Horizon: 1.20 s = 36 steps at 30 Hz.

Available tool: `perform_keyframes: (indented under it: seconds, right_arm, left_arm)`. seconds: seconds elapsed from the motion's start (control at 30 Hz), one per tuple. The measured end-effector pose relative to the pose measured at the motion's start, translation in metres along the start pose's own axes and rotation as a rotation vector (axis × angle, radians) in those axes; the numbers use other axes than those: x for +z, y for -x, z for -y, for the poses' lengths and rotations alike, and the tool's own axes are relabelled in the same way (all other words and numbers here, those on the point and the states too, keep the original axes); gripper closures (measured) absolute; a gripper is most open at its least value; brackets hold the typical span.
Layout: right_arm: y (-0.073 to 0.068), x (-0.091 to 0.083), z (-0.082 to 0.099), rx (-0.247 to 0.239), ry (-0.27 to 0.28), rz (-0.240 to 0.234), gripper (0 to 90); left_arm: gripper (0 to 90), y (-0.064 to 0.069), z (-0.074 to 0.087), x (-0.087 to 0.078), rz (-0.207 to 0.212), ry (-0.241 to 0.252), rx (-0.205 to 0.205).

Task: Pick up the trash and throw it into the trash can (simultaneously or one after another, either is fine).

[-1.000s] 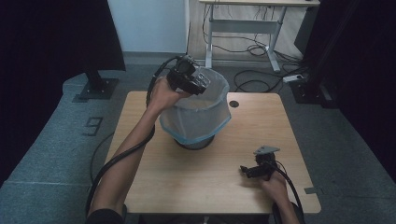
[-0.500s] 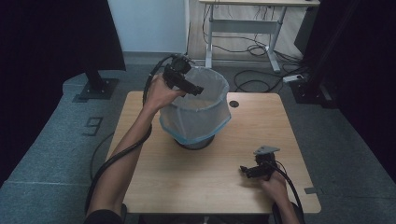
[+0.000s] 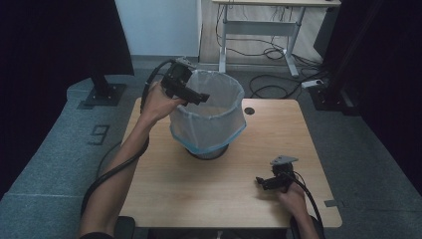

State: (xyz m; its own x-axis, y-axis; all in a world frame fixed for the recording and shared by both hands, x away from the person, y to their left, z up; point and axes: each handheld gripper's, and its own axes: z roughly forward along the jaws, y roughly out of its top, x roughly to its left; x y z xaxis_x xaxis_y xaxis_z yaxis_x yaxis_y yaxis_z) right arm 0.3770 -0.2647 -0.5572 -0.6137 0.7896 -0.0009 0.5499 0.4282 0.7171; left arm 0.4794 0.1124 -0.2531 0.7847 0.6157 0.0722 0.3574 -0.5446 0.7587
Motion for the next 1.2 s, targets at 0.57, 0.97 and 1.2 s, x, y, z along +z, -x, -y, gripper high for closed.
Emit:
perform_keyframes:
  seconds: [0.57,0.97,1.2]
  right_arm:
    - [0.000,0.000,0.000,0.000,0.000,0.000,0.0]
    - [-0.001,0.000,0.000,0.003,0.000,0.003,0.0]
    - [-0.001,0.000,0.000,0.005,0.001,0.004,0.0]
  left_arm:
    - [0.0,0.001,0.036,-0.031,0.066,0.068,-0.008]
    - [0.0,-0.002,0.070,-0.040,0.067,0.080,-0.026]
    - [0.0,-0.007,0.088,-0.042,0.060,0.090,-0.043]
